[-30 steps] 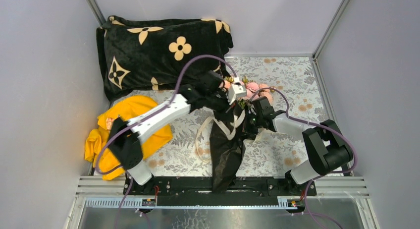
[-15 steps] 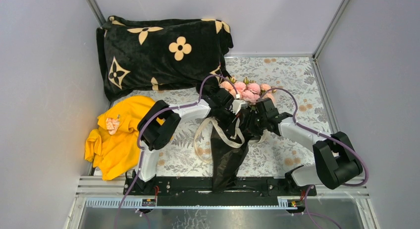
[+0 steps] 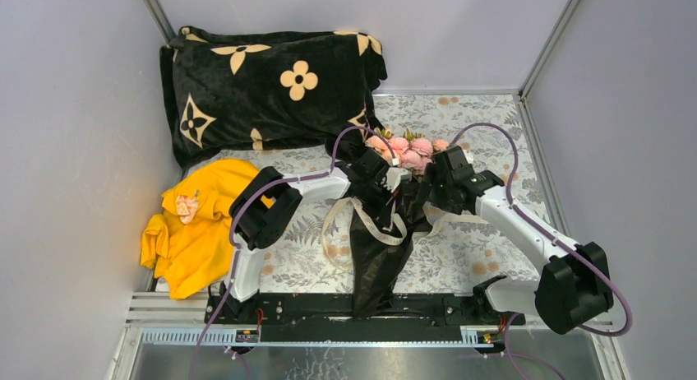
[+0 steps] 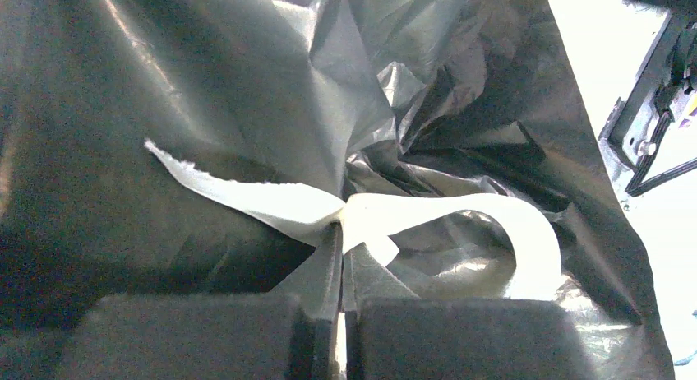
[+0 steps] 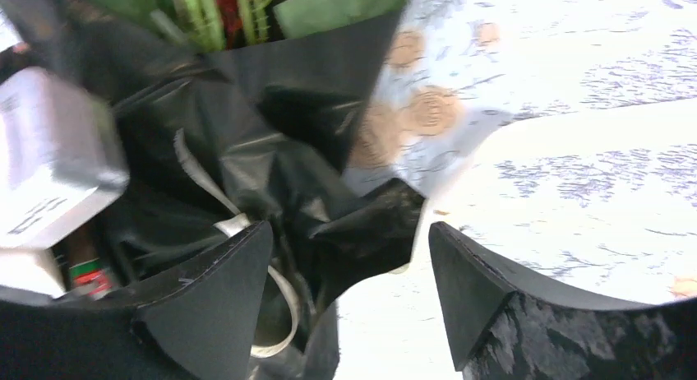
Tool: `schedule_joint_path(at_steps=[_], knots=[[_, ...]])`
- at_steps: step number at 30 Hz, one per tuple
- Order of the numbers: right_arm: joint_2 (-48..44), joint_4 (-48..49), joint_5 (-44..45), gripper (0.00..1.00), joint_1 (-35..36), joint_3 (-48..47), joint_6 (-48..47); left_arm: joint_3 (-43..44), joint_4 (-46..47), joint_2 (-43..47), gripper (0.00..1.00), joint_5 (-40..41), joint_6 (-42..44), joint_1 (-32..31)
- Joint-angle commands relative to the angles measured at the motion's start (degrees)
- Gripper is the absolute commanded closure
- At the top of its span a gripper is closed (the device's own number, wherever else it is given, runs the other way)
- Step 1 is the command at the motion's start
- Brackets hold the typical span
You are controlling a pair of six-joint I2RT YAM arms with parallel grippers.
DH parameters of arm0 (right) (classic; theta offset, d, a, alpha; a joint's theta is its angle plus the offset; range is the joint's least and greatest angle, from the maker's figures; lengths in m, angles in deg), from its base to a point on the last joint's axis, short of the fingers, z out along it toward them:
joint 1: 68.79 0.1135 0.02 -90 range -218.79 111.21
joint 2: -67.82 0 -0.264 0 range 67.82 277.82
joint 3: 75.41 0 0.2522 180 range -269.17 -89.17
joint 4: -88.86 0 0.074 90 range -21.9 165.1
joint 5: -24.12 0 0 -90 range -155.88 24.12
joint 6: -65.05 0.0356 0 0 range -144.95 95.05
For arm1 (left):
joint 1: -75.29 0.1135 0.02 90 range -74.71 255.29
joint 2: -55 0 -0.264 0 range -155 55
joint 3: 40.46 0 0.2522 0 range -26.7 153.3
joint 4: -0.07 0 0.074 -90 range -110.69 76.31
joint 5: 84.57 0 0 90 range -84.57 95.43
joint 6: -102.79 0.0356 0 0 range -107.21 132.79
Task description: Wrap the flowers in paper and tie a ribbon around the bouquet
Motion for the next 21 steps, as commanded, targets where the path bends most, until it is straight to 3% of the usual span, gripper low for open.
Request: schedule_joint_path(at_steps=[1, 11, 12, 15, 18, 21], knots=[[-1.2, -2.7, 3.6, 0.23, -4.7, 3.3, -1.7, -2.5, 1.7, -2.2, 1.00, 4.7, 1.2, -0.6], [13.3, 7.5, -5.3, 0.30, -8.2, 7.1, -3.1, -2.9, 1.7, -0.6, 1.00, 6.1, 1.9, -1.0], [14.0, 8.4, -6.1, 0.36, -8.8, 7.9, -3.2, -2.8, 1.7, -0.4, 1.00, 6.2, 1.9, -1.1], [13.6, 10.1, -6.7, 0.72, -11.0, 10.7, -3.4, -2.8, 1.7, -0.1, 1.00, 7.1, 2.3, -1.4], [8.6, 9.3, -4.0, 0.99, -13.5, 11.8, -3.8, -2.7, 1.9, 0.1, 1.00, 7.9, 2.6, -1.8], [0.6, 5.1, 3.3, 1.00, -15.9, 10.4, -4.4, -2.5, 2.0, -0.2, 1.00, 8.1, 2.8, -2.0]])
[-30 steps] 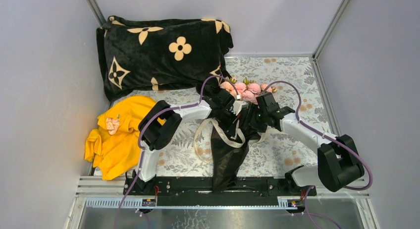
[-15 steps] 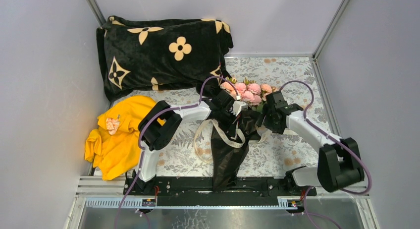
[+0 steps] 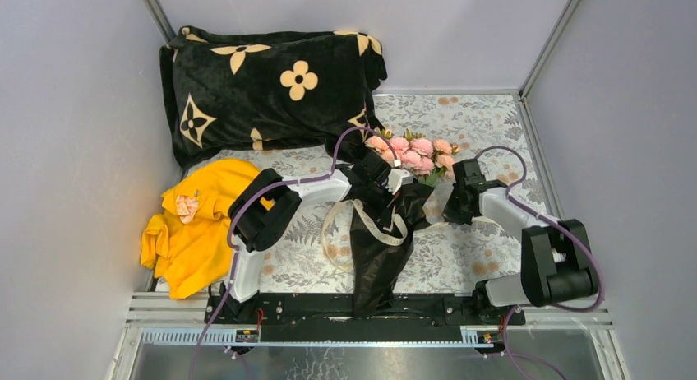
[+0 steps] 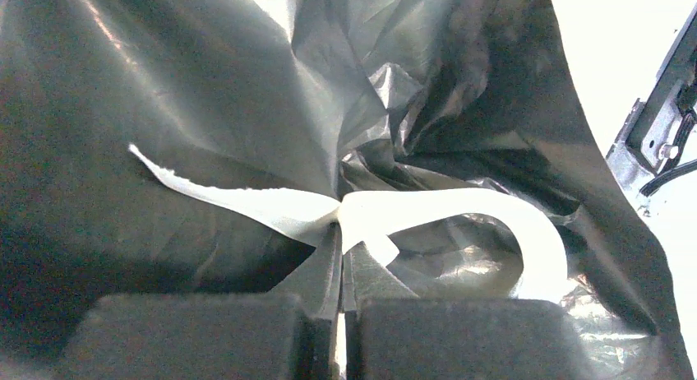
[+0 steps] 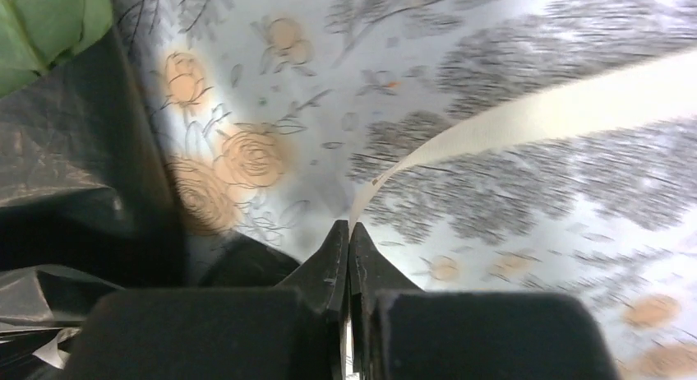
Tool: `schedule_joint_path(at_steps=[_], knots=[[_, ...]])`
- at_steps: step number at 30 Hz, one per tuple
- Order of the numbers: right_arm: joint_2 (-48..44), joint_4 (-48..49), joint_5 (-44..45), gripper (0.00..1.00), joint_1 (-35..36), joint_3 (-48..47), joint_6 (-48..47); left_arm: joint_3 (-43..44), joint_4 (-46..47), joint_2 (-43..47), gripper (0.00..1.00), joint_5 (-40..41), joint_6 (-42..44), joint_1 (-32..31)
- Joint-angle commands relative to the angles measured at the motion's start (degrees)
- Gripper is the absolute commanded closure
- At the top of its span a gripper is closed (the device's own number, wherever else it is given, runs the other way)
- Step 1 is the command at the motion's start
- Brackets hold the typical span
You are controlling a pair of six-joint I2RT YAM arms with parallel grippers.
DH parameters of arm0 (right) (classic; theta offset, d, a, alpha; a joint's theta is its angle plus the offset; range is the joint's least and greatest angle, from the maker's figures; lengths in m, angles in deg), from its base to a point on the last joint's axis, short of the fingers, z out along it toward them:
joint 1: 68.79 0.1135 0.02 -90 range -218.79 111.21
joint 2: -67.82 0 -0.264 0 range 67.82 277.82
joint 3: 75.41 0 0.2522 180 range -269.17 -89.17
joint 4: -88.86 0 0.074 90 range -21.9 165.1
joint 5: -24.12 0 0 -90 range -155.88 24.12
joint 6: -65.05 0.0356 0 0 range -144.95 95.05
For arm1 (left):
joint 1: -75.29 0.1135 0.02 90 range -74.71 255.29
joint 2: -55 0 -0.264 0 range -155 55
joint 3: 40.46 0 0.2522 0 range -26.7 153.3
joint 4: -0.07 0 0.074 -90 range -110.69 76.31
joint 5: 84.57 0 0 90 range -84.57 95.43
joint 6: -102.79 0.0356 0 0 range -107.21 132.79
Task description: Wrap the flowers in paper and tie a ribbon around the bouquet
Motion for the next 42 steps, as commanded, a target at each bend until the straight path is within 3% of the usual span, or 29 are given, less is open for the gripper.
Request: schedule_joint_path(at_steps=[1, 8, 13, 15, 18, 20, 23, 25, 29, 34, 39, 42], knots=[[-11.4, -5.5, 10.9, 1.00, -3.2, -1.2, -1.6, -1.5, 1.1, -1.5, 1.00, 5.8, 2.5, -0.9], [-27.6, -17.0, 27.5, 1.00, -3.9, -11.6, -5.0, -1.3, 1.7, -2.4, 1.00, 6.5, 3.0, -1.0], [-31.8, -23.3, 36.7, 1.00, -3.9, -23.9, -10.1, -1.2, 1.8, -2.6, 1.00, 6.6, 3.4, -1.1], [-31.4, -23.2, 35.7, 1.00, -3.9, -29.0, -12.2, -1.2, 1.8, -2.5, 1.00, 6.5, 3.4, -1.0], [-29.1, -17.6, 20.1, 1.00, -3.7, -32.4, -14.2, -1.2, 1.9, -2.4, 1.00, 6.4, 3.4, -1.0], [-27.3, -12.0, 8.5, 1.00, -1.2, -30.7, -13.4, -1.2, 2.0, -2.3, 1.00, 6.0, 3.4, -1.0], [-26.9, 0.2, 5.6, 1.00, 11.4, -23.2, -11.7, -1.2, 2.3, -2.3, 1.00, 5.4, 3.4, -1.0], [-25.8, 9.3, -0.8, 1.00, 17.7, -17.6, -9.5, -1.3, 2.5, -2.6, 1.00, 4.6, 3.2, -0.9], [-24.0, 32.3, -13.3, 1.00, 20.7, -3.8, 2.1, -1.8, 3.7, -2.7, 1.00, 2.2, 1.1, -0.1], [-23.8, 45.4, -10.6, 1.00, 21.0, 10.3, 10.1, -5.1, 9.5, -1.1, 1.00, -2.4, -6.1, 3.0], [-16.1, 45.6, -7.7, 1.00, 21.0, 13.2, 11.3, -8.8, 14.6, 3.1, 1.00, -4.6, -12.6, 5.8], [-10.9, 44.2, -5.6, 1.00, 21.0, 11.7, 11.8, -9.0, 12.0, 6.6, 1.00, -4.6, -11.4, 6.9]])
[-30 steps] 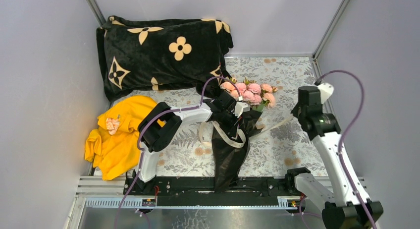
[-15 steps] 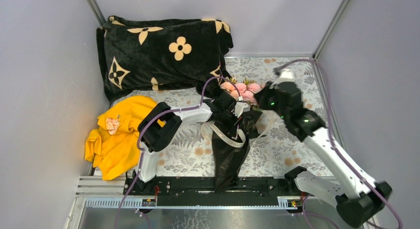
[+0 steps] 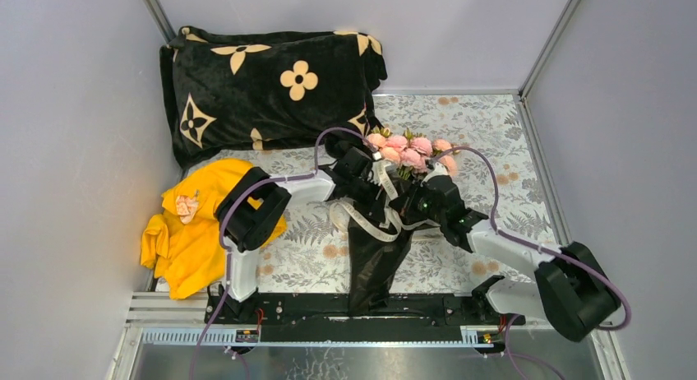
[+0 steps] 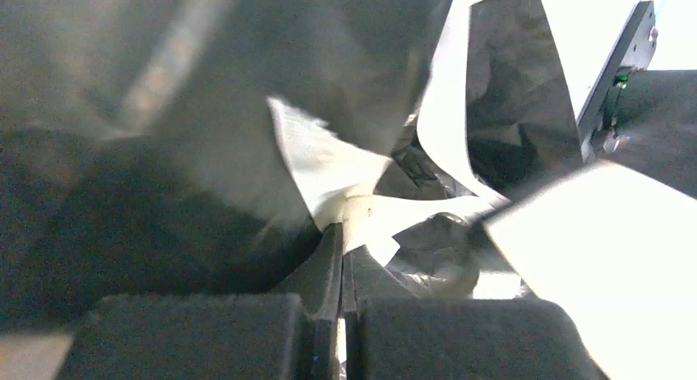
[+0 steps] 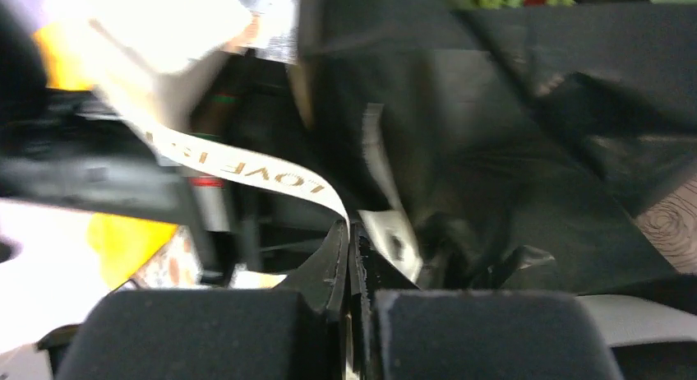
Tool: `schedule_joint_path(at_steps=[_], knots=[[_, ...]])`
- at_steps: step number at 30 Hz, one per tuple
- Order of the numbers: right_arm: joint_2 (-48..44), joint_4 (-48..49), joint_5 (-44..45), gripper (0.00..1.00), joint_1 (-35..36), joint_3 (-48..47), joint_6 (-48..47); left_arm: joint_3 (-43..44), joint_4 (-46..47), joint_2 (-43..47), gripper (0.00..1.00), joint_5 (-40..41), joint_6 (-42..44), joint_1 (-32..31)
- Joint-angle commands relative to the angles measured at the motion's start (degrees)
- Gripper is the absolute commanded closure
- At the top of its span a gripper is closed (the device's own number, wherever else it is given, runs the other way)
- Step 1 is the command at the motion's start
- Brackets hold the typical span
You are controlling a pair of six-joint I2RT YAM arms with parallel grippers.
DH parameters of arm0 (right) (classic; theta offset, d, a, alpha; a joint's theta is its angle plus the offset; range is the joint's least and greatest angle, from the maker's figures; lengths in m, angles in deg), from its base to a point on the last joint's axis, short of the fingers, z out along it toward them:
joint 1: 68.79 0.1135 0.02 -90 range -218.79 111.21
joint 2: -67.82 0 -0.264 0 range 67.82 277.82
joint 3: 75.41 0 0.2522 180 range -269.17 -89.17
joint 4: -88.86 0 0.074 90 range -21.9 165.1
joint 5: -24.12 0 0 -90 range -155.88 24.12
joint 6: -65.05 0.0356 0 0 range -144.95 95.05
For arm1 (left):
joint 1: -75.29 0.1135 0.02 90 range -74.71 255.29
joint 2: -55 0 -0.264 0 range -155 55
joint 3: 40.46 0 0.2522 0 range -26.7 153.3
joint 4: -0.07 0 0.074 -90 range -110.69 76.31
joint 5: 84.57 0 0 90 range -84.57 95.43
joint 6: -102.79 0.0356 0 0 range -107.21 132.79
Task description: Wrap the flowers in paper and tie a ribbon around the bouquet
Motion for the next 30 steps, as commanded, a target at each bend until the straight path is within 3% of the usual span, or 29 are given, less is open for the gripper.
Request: schedule_joint_path(at_steps=[1, 12, 17, 20, 27, 30], knots=[[6.1, 4.9, 3.8, 1.00, 0.3, -2.5, 2.5, -0.9, -0.9, 5.2, 1.00, 2.2, 0.1, 2.3], [20.0, 1.9, 1.0, 1.00, 0.1, -12.3, -1.4, -3.5, -18.8, 15.8, 1.00, 6.4, 16.3, 2.8], [21.6, 1.9, -3.7, 1.00, 0.1, -13.2, -3.3, 3.0, -29.3, 22.8, 1.00, 10.4, 27.8, 0.7], [22.0, 0.3, -6.6, 1.00, 0.1, -14.0, -5.2, 13.2, -37.1, 22.5, 1.00, 10.9, 32.0, -0.7], [22.4, -0.1, -10.1, 1.00, 0.1, -13.9, -6.1, 27.1, -37.1, 18.1, 1.00, 10.9, 33.4, -2.0], [23.3, 0.3, -11.7, 1.00, 0.1, -13.6, -6.2, 28.3, -31.4, 16.2, 1.00, 12.1, 32.7, -2.3]])
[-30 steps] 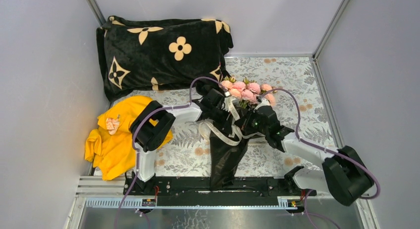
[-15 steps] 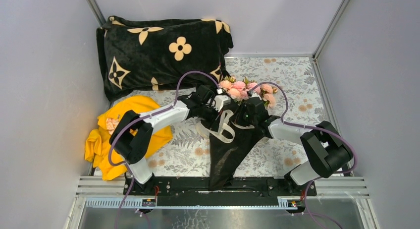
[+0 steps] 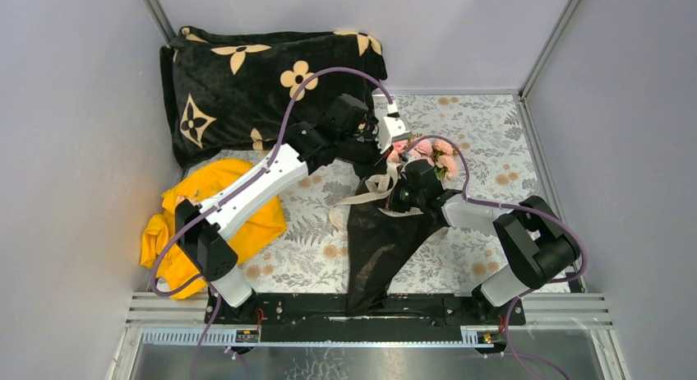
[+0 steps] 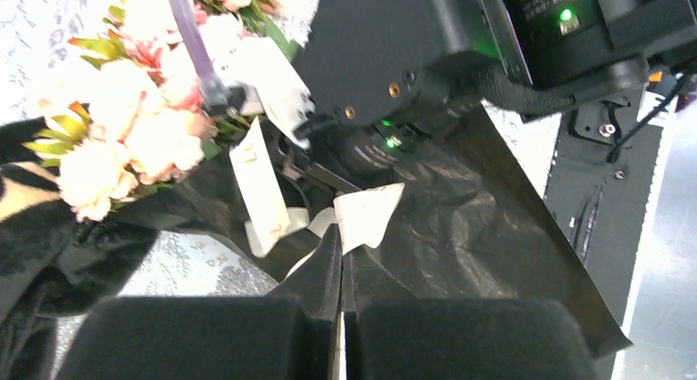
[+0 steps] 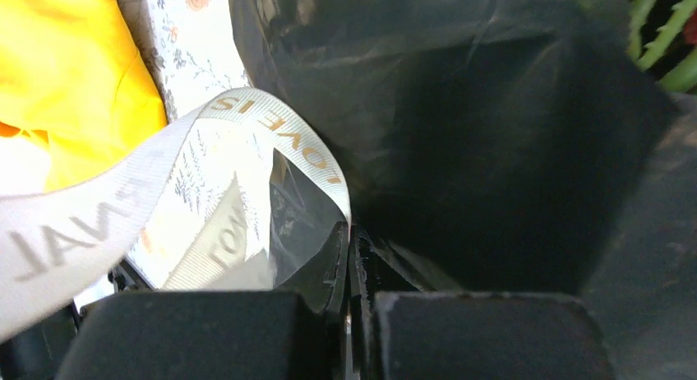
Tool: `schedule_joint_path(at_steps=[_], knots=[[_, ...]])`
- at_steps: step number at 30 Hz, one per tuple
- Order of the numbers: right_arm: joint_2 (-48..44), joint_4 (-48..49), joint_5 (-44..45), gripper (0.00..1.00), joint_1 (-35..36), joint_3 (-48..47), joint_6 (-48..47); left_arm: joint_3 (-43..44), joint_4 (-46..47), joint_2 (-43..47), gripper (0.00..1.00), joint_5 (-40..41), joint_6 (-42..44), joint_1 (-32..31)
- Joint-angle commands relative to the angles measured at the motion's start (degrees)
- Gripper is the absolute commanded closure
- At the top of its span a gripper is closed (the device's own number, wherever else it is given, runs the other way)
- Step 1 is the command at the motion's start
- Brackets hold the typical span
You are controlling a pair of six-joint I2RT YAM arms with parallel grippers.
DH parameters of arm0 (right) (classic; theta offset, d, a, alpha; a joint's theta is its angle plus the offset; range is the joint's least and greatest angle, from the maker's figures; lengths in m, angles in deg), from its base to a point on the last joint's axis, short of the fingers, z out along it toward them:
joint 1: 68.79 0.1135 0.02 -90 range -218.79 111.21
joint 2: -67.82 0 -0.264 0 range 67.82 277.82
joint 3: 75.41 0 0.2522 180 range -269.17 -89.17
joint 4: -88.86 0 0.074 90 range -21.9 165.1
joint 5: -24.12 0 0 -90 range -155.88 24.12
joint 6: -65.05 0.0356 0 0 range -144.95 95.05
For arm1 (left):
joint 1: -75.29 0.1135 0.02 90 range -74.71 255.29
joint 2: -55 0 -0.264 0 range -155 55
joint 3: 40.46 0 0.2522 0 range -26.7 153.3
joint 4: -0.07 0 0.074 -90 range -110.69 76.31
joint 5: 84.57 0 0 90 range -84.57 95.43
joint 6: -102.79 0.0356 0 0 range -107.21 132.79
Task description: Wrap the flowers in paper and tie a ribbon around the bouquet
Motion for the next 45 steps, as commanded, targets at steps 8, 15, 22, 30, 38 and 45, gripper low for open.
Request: schedule_joint_path(at_steps=[8, 15, 22, 30, 38, 45], knots=[[-0.9, 0.2, -3.6, 0.95, 0.1, 0.1, -1.6, 0.2, 17.6, -12.0, 1.00, 11.7, -4.3, 0.6], [-3.4, 0.1, -2.1, 0.81, 0.0, 1.9, -1.2, 6.2, 16.3, -18.8, 1.00, 12.3, -15.1, 4.5], [-7.0, 1.4, -2.3, 0.68, -0.1, 4.0, -1.6, 1.0, 19.4, -20.7, 1.00, 14.1, -13.9, 4.4], [-7.7, 1.0, -2.5, 0.52, -0.3, 3.4, -2.7, -3.5, 22.1, -21.2, 1.00, 13.3, -12.9, 2.9], [-13.2, -14.4, 9.6, 0.50, -0.7, 1.7, -6.2, -9.5, 24.3, -18.7, 1.00, 15.4, -11.0, 2.3], [-16.9, -22.1, 17.3, 0.70, -0.7, 2.0, -8.4, -14.8, 27.4, -17.3, 1.00, 16.6, -10.4, -1.1]])
